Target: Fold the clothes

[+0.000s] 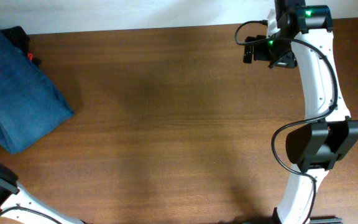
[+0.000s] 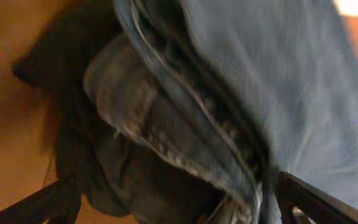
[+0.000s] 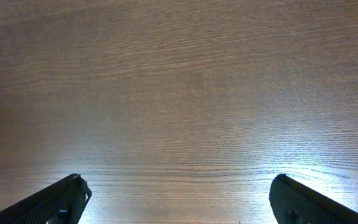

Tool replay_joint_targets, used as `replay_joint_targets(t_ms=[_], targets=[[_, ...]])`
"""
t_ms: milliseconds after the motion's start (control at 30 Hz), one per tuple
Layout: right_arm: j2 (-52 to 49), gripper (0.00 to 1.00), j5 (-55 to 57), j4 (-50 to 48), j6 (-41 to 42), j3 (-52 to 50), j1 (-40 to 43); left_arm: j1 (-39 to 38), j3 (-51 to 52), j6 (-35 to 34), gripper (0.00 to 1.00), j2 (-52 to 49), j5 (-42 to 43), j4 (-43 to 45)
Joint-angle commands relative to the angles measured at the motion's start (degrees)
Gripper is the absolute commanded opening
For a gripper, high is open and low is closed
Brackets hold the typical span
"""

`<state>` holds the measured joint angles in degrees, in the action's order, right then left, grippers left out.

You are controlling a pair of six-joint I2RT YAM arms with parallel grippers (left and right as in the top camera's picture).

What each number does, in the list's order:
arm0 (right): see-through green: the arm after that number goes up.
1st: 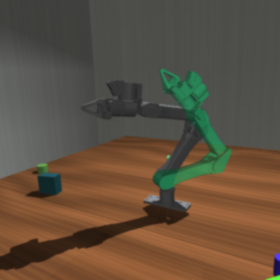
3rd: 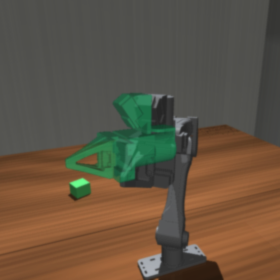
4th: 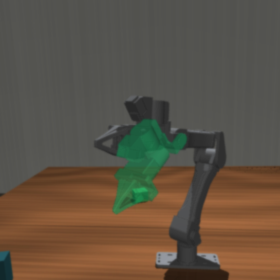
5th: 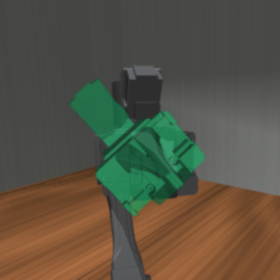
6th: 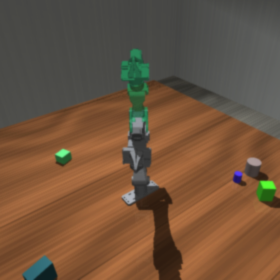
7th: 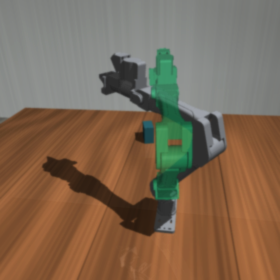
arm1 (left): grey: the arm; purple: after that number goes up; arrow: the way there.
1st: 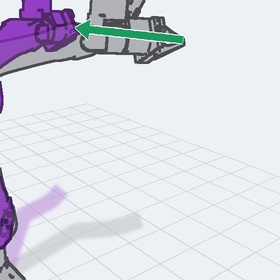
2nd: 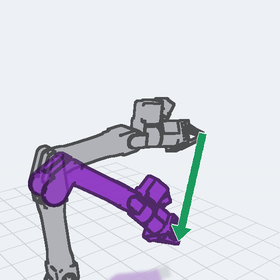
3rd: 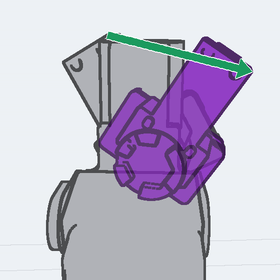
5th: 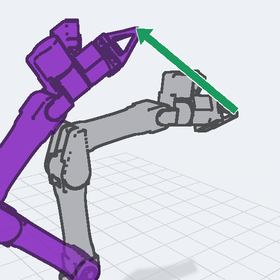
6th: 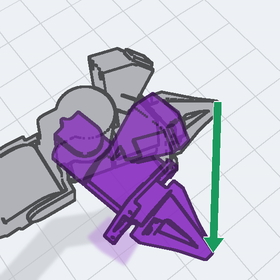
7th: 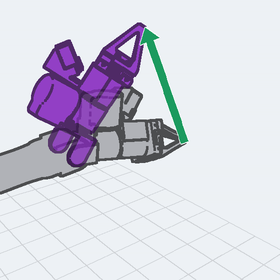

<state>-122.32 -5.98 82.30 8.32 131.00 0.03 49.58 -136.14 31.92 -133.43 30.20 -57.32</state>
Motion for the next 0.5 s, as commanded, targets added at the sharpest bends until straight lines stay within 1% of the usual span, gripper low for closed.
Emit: replay_joint_targets(t_ms=[0, 67, 233, 367, 467], targets=[[-0.2, 0.98, 0.5, 0.0, -0.3, -0.3, 0.4, -1.2, -3.6, -4.8, 0.99, 2.2, 2.1, -1.8], [-0.2, 0.99, 0.5, 0.0, -0.3, -0.3, 0.4, -2.2, -3.7, -6.5, 0.99, 2.7, 2.0, -2.6], [-0.2, 0.99, 0.5, 0.0, -0.3, -0.3, 0.4, -3.6, -2.7, -18.9, 0.99, 2.0, 2.4, -4.5], [-0.2, 0.99, 0.5, 0.0, -0.3, -0.3, 0.4, -4.4, -1.2, -24.1, 0.99, 1.9, 3.0, -4.4], [-0.2, 0.99, 0.5, 0.0, -0.3, -0.3, 0.3, -4.2, -0.1, -28.9, 0.99, 1.9, 1.3, -4.2]])
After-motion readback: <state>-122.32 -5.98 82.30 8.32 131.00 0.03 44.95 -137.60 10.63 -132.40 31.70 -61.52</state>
